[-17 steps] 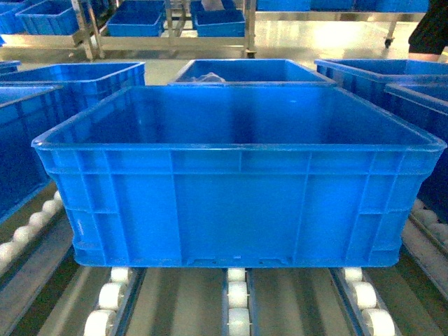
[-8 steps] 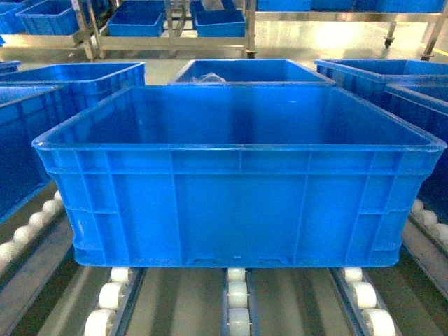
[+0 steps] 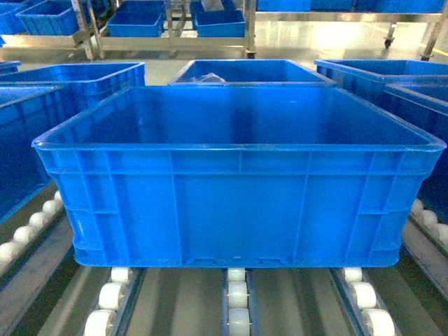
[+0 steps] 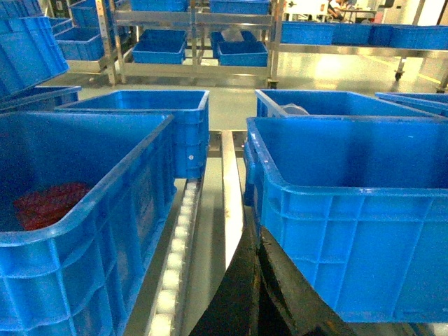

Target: Place box next to blue box on left shelf

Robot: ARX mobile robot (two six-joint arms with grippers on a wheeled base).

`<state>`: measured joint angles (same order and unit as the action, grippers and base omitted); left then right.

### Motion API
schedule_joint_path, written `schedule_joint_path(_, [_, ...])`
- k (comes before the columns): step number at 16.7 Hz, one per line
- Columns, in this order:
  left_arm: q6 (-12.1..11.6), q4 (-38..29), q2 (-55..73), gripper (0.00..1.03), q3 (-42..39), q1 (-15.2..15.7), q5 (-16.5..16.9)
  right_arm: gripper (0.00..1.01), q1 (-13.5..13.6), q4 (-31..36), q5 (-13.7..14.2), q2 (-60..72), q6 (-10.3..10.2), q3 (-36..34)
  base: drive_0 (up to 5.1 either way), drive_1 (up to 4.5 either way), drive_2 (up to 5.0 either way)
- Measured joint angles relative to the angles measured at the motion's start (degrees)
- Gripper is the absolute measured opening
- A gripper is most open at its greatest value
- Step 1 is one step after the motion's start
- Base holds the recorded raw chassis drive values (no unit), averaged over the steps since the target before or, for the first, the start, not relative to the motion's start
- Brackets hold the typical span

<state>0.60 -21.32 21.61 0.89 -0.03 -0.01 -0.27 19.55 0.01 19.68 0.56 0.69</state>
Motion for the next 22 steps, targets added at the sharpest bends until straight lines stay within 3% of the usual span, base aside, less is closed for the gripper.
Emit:
schedule_joint_path(8, [0.02, 10.93, -11.17, 0.01, 0.0, 0.0, 0.0, 0.02, 0.0, -10.88, 0.0, -10.58, 0.0, 0.0, 0.0, 0.0, 0.0])
schedule_joint_path(9, [0.02, 12.85, -12.59, 0.01, 0.0, 0.0, -0.09, 0.02, 0.0, -20.09, -0.15, -17.51, -0.09, 0.02, 0.0, 0.0, 0.0])
schedule_joint_path(10, [-0.04, 21.46, -18.58, 0.01, 0.04, 0.02, 0.26, 0.02, 0.0, -18.69, -0.09, -19.43, -0.13, 0.22, 0.0, 0.0, 0.0])
schedule_joint_path(15, [-0.07, 21.64, -20.98, 0.01, 0.02, 0.07, -0.02, 0.02, 0.02, -19.8, -0.04, -19.41, -0.13, 0.02, 0.0, 0.0, 0.0])
schedule_joint_path(16, [-0.02, 21.66, -20.98, 0.01, 0.02, 0.07, -0.02, 0.09, 0.0, -19.8, -0.04, -19.41, -0.11, 0.02, 0.0, 0.0, 0.0])
schedule_joint_path(22, [-0.04, 21.66, -20.98, 0.8, 0.02, 0.07, -0.02, 0.9, 0.0, -19.8, -0.04, -19.41, -0.11, 0.02, 0.0, 0.0, 0.0])
